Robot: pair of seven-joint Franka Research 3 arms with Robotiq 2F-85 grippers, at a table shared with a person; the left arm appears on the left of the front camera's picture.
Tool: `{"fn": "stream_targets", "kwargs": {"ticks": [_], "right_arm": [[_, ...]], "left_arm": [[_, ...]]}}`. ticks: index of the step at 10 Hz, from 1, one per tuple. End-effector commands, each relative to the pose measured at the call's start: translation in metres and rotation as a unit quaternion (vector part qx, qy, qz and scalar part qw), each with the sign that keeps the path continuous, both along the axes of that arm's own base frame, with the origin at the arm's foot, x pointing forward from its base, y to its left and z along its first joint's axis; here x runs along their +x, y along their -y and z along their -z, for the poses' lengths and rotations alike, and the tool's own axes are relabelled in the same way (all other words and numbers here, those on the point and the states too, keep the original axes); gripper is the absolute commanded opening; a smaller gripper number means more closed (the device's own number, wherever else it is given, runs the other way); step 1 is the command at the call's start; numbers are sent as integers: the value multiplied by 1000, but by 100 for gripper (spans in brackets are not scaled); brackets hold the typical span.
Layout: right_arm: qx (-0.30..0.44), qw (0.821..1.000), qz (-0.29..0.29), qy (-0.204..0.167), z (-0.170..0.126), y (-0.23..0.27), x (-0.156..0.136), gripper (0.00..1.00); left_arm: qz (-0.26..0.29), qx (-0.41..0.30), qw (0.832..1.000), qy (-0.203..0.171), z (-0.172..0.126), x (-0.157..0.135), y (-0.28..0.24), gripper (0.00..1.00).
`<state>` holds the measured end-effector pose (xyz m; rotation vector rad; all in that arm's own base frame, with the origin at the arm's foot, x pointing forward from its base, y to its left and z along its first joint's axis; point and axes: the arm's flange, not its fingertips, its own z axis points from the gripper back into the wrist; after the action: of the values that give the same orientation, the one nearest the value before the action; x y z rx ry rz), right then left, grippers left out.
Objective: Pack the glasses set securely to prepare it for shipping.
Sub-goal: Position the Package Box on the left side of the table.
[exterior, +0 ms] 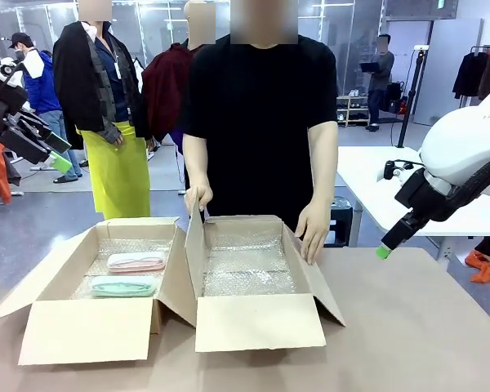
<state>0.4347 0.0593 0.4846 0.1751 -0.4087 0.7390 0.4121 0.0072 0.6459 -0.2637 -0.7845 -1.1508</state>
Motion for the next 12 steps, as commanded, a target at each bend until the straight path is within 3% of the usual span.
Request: {"fn": "stream_targets", "kwargs": {"ticks": [1, 12], "right_arm": [[-6, 1000, 0, -1, -2, -1, 0, 100], [-6, 1000, 0, -1, -2, -1, 0, 100]], "left_arm": [[0, 7, 1000, 2, -1, -1, 1, 100], [0, 7, 1000, 2, -1, -1, 1, 100]]}}
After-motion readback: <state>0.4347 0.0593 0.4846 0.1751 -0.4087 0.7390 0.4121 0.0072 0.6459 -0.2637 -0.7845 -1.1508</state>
